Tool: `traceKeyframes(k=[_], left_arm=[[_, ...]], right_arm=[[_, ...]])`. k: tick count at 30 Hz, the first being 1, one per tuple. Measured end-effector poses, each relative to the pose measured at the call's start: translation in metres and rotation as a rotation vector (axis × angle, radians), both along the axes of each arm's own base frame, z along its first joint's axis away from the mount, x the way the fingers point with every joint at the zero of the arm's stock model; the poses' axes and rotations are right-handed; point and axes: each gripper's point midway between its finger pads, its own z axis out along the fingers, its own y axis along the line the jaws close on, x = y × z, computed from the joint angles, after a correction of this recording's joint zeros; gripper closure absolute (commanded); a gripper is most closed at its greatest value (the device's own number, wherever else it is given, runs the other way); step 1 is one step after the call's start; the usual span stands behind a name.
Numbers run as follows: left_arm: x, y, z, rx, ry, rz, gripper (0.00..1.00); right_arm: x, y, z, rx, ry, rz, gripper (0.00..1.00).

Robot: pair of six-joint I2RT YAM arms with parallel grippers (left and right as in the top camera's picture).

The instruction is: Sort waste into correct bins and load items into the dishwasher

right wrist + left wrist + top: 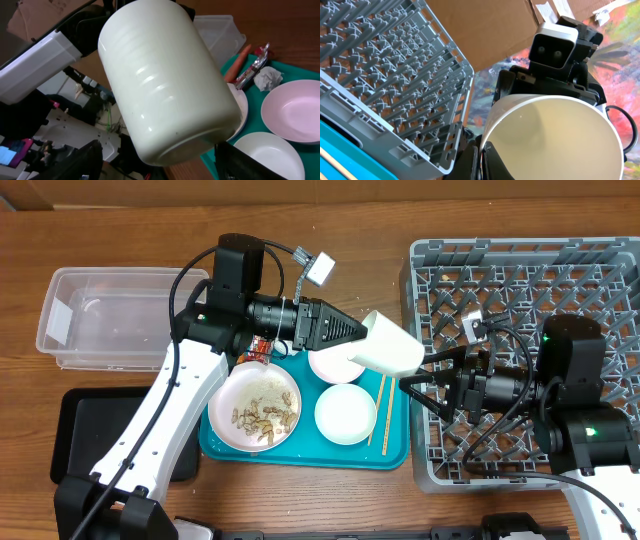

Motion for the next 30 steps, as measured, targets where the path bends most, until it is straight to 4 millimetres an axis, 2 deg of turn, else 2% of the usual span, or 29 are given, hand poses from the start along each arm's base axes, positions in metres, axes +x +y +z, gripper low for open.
traceKeyframes(k=[3, 7, 22, 27, 30], left_arm=[[0.001, 0.000, 0.000, 0.001, 0.003, 0.004, 0.96], [0.001, 0.000, 0.000, 0.003, 0.015, 0.005, 0.96], [-0.004, -0.008, -0.002, 0.016, 0.037, -0.002, 0.96], [-0.013, -0.011, 0.003, -0.005, 0.051, -0.045, 0.96], [-0.014, -0.011, 0.004, -0.012, 0.053, -0.055, 0.96]], right_arm=[[0.004, -0.001, 0.002, -0.001, -0.023, -0.010, 0.25], [0.007, -0.002, 0.004, -0.005, -0.042, -0.020, 0.18], [0.019, -0.010, -0.007, -0.068, -0.034, -0.104, 0.17], [0.016, -0.007, -0.009, -0.072, -0.030, -0.089, 0.06], [0.015, -0.007, -0.008, -0.073, -0.034, -0.087, 0.05]])
